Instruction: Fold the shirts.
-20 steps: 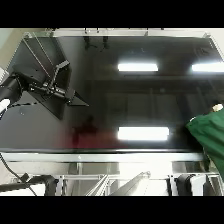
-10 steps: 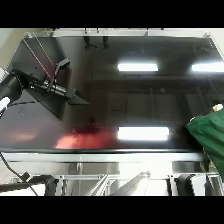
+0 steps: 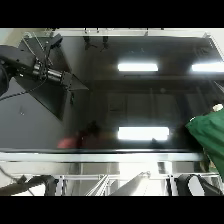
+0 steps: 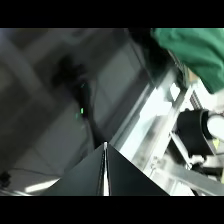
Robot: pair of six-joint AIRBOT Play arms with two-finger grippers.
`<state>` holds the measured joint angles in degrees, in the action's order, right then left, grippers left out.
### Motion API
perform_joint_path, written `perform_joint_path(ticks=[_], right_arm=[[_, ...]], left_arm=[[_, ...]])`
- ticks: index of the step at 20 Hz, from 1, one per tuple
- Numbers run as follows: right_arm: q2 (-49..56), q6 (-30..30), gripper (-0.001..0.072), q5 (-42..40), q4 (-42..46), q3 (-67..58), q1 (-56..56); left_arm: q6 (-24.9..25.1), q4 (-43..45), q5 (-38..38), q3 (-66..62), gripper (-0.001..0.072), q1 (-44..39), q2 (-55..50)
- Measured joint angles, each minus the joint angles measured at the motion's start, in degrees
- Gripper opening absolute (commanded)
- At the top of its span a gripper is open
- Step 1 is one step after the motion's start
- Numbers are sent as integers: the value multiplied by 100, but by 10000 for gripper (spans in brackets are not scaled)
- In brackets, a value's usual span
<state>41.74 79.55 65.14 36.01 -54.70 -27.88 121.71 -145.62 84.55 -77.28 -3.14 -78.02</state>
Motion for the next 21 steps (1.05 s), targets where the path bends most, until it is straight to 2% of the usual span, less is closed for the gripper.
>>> perform_joint_path(ticks=[4, 8, 13, 21], right_arm=[[-485, -704, 23, -1158, 881, 431, 2702], [-1147, -597, 23, -2400, 1729, 1663, 4647], [-1303, -280, 24, -3294, 2179, 2306, 5287], [-1311, -157, 24, -3418, 2304, 2446, 5427]], left_arm=[[-2, 7, -763, 1506, 23, -289, 1215], [146, 31, -2033, 3213, 24, -778, 2608], [203, 46, -3104, 4350, 24, -1108, 3646], [227, 48, -3438, 4666, 24, -1185, 4242]])
